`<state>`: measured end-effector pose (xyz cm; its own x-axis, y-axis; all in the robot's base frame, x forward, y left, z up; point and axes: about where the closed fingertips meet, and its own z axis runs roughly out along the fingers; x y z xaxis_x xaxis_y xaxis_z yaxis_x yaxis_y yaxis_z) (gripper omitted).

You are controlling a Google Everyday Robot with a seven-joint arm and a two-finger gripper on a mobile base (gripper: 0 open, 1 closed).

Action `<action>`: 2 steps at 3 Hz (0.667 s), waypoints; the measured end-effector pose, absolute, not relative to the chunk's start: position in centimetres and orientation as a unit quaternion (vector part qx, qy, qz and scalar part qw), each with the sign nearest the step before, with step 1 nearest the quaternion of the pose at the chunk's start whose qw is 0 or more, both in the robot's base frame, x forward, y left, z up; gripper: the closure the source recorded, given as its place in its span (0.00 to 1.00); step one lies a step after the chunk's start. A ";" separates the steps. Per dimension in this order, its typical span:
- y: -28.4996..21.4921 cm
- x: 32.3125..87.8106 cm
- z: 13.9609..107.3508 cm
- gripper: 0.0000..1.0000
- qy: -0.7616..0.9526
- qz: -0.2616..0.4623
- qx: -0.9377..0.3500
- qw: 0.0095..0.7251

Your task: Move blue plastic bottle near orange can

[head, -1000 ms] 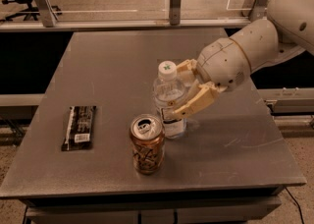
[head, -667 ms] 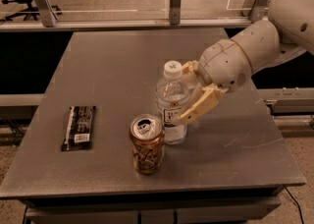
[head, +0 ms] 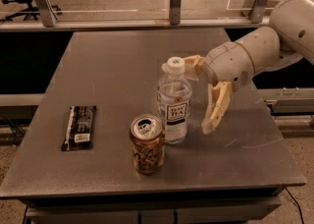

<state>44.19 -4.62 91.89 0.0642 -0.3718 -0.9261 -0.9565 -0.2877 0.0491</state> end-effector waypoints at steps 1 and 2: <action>-6.3 44.8 93.1 0.00 0.503 0.458 -0.651 0.338; -8.5 44.7 96.8 0.00 0.487 0.416 -0.657 0.398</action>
Offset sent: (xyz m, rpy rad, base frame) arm -0.0032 -0.0825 0.1015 0.1440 -0.3549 -0.1429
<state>44.71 -8.49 96.78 0.1799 -0.3079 -0.9342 -0.9706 -0.2099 -0.1178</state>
